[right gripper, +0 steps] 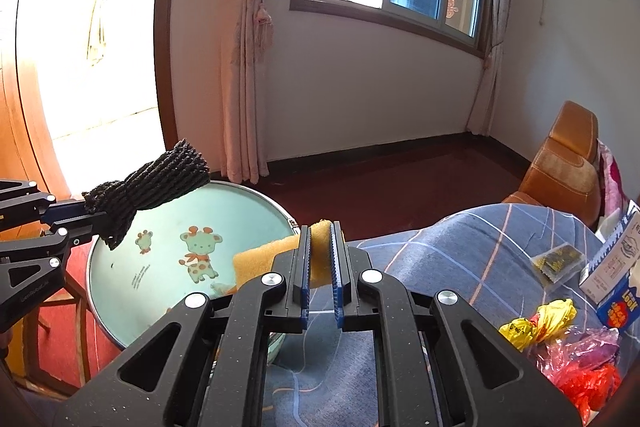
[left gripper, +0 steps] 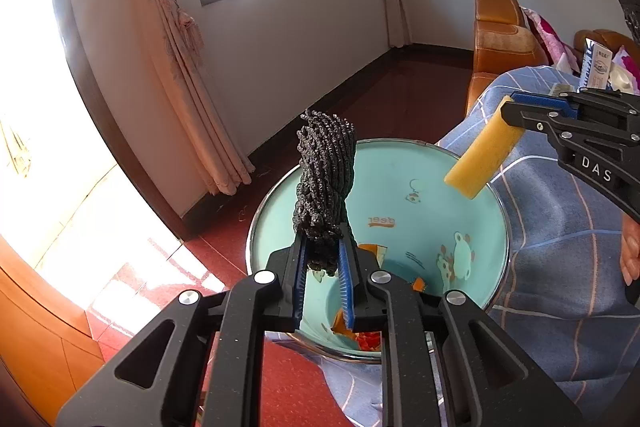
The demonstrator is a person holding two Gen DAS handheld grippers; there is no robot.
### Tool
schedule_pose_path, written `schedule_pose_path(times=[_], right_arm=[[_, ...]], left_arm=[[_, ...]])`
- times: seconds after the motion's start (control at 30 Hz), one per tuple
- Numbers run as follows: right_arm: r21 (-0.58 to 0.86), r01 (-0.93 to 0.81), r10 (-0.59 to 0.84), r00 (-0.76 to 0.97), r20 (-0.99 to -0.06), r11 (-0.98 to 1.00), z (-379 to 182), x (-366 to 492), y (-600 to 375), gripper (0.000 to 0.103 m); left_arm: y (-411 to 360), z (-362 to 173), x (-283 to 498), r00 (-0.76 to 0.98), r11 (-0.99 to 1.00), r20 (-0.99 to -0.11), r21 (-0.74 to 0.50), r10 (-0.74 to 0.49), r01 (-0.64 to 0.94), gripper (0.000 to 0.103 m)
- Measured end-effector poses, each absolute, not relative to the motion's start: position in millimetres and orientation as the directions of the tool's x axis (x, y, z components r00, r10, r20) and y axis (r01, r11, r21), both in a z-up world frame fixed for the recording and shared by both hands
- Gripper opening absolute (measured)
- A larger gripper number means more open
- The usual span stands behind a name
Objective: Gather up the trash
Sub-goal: 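Open both grippers over the bin to drop the scrubber and sponge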
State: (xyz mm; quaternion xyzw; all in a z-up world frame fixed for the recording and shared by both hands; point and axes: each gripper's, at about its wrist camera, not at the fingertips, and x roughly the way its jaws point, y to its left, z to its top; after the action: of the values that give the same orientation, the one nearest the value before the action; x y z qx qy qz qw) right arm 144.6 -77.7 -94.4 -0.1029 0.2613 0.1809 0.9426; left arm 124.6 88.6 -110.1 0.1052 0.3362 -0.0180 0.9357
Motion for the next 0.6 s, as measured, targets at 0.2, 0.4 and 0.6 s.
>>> schedule_pose_path(times=[0.2,0.4,0.6], right_arm=[[-0.096,-0.411,0.298,0.784,-0.544,0.907,-96.2,147.4,-73.7,0.034],[-0.087,-0.399,0.294,0.788,-0.54,0.913,-95.6,147.1,-76.2,0.041],[-0.098,-0.383,0.279,0.804,-0.525,0.919,-94.3,144.7,-76.8,0.044]], left_arm=[[89.1,-110.0,122.9,0.777,0.977,-0.628,0.186,0.035,0.107,0.036],[90.3,-109.3,123.2,0.779,0.978,-0.626,0.184,0.038,0.1,0.04],[91.8,-108.3,122.4,0.779,0.98,-0.625,0.178,0.042,0.09,0.042]])
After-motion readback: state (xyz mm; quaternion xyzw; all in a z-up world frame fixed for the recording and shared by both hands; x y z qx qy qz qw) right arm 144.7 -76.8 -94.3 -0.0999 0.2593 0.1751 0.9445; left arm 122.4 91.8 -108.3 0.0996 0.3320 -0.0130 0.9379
